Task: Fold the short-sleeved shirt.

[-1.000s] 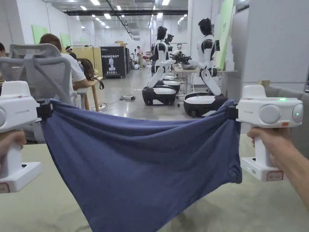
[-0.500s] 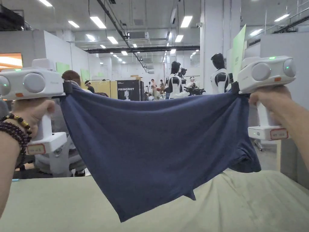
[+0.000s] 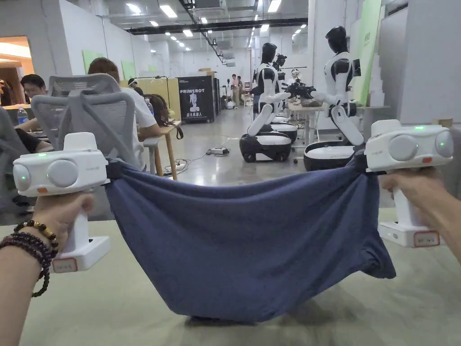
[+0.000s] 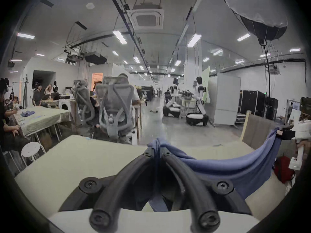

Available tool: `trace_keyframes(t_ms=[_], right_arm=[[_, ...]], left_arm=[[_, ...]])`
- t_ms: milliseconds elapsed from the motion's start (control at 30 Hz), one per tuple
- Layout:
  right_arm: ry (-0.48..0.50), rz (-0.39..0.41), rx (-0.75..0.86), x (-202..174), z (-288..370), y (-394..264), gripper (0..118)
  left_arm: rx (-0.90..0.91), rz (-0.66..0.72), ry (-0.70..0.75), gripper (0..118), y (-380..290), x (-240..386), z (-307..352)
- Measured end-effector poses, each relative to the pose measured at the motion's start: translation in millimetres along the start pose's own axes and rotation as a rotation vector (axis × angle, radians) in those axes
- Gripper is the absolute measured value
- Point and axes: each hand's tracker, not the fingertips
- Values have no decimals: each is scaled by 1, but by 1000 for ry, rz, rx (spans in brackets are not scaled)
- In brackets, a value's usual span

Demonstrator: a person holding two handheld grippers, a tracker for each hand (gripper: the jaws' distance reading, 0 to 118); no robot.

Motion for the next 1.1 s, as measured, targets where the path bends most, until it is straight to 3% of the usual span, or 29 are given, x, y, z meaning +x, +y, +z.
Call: trace_keyframes(t_ms=[133, 200, 333, 433, 567, 633, 800, 1000, 1067, 1100], right_arm=[[31, 3, 10, 1, 28, -42, 7], [57, 46, 1, 4, 41, -64, 7], [93, 82, -27, 6, 113, -127, 7], [122, 125, -101, 8, 163, -183, 7], [122, 216, -272, 4, 215, -256, 7], [173, 264, -359, 0, 220, -285, 7], [156, 398, -541, -13, 205, -333, 7], [166, 350, -590, -10, 194, -344, 8], [173, 334, -591, -6, 195, -343, 17], [174, 325, -586, -5, 196, -343, 28]], left_arm=[[12, 39, -59, 2, -30, 0, 30], [32, 30, -83, 2, -49, 0, 58], [-23, 10, -119, 2, -96, -10, 126], [-84, -42, -148, 2, -141, -16, 184], [-186, 14, -198, 2, -209, -22, 258], [-263, 11, -202, 2, -241, -23, 280], [-425, -45, -157, 2, -299, -20, 293], [-472, -4, -125, 3, -309, -25, 284], [-502, 7, -125, 12, -307, -26, 280], [-519, 6, -128, 29, -306, -25, 279]])
